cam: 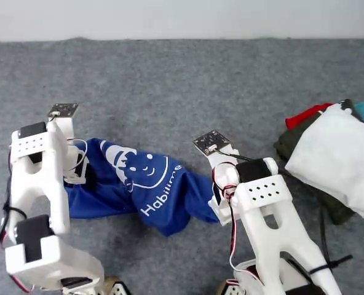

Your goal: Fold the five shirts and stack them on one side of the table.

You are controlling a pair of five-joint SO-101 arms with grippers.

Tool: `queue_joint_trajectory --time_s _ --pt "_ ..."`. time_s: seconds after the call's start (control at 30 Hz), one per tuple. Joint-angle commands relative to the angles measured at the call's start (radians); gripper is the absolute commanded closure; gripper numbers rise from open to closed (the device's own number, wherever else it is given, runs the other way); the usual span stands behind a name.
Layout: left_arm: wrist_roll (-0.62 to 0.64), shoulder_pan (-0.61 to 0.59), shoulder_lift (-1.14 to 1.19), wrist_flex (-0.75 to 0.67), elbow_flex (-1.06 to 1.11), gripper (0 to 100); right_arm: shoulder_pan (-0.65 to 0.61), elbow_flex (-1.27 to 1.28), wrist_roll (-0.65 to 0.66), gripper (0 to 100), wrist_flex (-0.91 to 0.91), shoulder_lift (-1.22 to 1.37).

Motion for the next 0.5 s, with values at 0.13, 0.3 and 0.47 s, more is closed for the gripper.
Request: queue_joint_trajectory --time_s 0.13,0.3,0.47 --pt "-0.009 0.068 0.087 -0.012 -0.025 80 -0.007 -0.003 -0.011 62.3 -0.015 0.002" --pt "-0.011 0.137 0.144 -0.087 -0.028 98 -0.007 -0.003 -0.011 62.3 -0.015 0.002" --pt "-0.014 0.141 0.155 -0.061 -0.031 99 -0.007 -0.003 -0.011 62.3 -0.015 0.002"
